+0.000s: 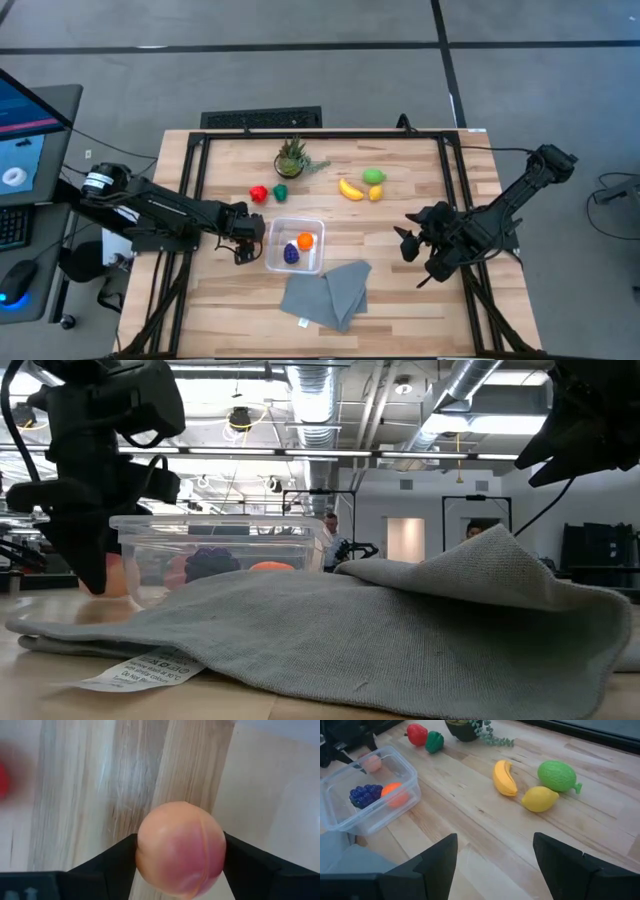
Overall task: Pick and placing Produce into tupperware
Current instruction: Put the pink peach into the transparent container, then put the yellow lemon into the transparent container
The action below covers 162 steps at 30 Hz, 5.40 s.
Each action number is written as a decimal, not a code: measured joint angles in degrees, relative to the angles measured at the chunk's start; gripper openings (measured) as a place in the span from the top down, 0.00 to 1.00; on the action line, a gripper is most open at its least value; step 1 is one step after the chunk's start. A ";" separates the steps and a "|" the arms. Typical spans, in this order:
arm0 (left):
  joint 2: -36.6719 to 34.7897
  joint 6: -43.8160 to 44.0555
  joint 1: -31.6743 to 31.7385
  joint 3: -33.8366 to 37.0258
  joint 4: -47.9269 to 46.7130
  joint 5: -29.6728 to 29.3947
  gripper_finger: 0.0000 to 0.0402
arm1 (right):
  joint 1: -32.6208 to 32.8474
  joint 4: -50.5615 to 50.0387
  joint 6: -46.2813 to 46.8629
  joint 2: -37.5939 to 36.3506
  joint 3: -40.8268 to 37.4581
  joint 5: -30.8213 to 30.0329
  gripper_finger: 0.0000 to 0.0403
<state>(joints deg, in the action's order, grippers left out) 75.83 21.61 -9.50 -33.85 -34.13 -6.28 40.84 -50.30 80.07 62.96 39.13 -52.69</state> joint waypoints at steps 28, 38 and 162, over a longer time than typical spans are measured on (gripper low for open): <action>-18.49 8.83 0.00 0.00 -2.20 -5.21 0.41 | -0.04 -0.26 -0.04 -0.01 -0.02 0.07 0.30; -21.44 7.83 0.00 -0.01 4.46 -6.16 0.41 | -0.04 -0.26 -0.40 -0.02 -0.02 0.08 0.30; 6.58 -9.18 5.38 -12.59 17.97 8.74 0.24 | -1.30 -0.82 0.50 0.10 -0.04 1.89 0.30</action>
<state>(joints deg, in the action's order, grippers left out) 82.42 12.44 -4.12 -46.44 -16.16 2.46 39.54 -51.12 80.58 63.06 39.09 -50.80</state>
